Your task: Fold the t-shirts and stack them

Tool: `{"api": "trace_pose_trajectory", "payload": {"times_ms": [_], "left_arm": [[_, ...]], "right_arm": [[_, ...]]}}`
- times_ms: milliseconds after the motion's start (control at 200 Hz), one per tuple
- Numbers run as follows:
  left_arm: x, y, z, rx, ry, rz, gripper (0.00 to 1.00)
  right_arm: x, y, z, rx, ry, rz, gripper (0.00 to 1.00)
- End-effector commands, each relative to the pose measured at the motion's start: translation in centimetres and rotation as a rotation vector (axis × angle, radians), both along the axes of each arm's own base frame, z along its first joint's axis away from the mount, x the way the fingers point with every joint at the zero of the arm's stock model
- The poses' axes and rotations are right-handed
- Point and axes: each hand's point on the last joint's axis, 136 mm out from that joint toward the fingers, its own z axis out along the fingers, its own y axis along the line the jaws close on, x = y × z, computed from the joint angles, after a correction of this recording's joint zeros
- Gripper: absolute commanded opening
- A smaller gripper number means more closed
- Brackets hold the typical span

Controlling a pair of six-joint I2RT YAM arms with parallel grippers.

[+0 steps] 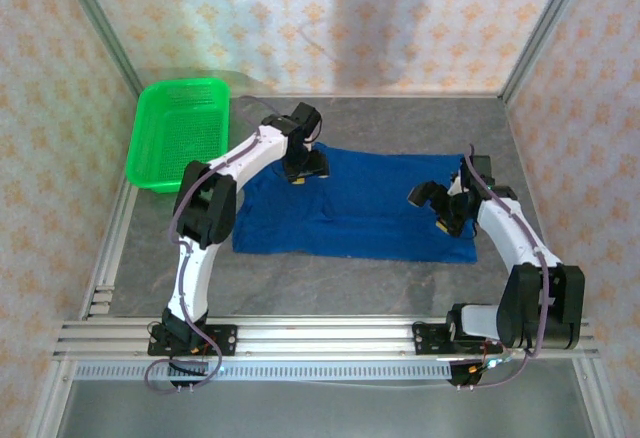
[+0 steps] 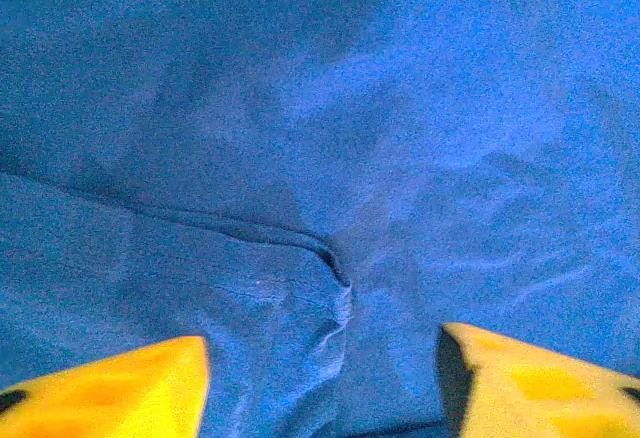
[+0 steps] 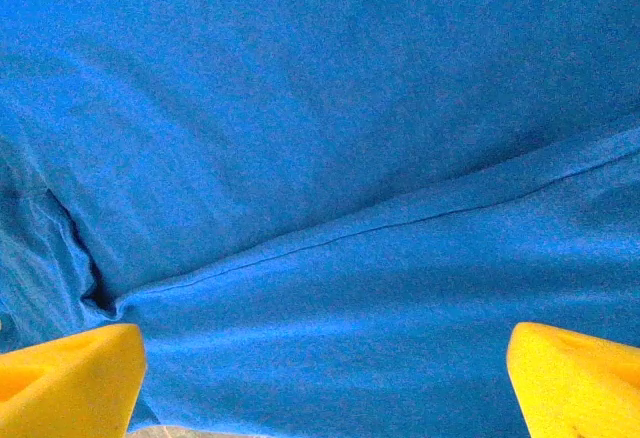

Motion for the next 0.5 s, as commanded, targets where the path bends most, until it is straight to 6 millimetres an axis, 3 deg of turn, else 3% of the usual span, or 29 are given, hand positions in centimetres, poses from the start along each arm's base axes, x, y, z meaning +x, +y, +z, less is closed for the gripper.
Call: {"api": "trace_pose_trajectory", "payload": {"times_ms": [0,130,290,400,495], "left_arm": [[-0.2,1.5,6.2,-0.013,-0.118,0.069,0.70],[-2.9,3.9,7.1,-0.054,-0.124,0.174,0.74],[-6.9,6.5,2.9,-0.016,-0.051,0.251,0.73],[-8.0,7.9,-0.2,-0.006,-0.021,0.316,0.70],[-8.5,9.2,-1.7,0.056,-0.015,0.333,0.67]], "right_arm": [[-0.7,-0.6,-0.4,-0.033,0.024,-0.025,0.93],[-1.1,-1.0,-0.7,-0.049,0.062,-0.057,0.93],[-0.1,-0.4,-1.7,-0.069,0.084,-0.074,0.94],[0.8,0.5,-3.0,-0.145,0.121,-0.053,0.93],[1.0,0.0,-4.7,-0.203,0.173,-0.110,0.93]]}}
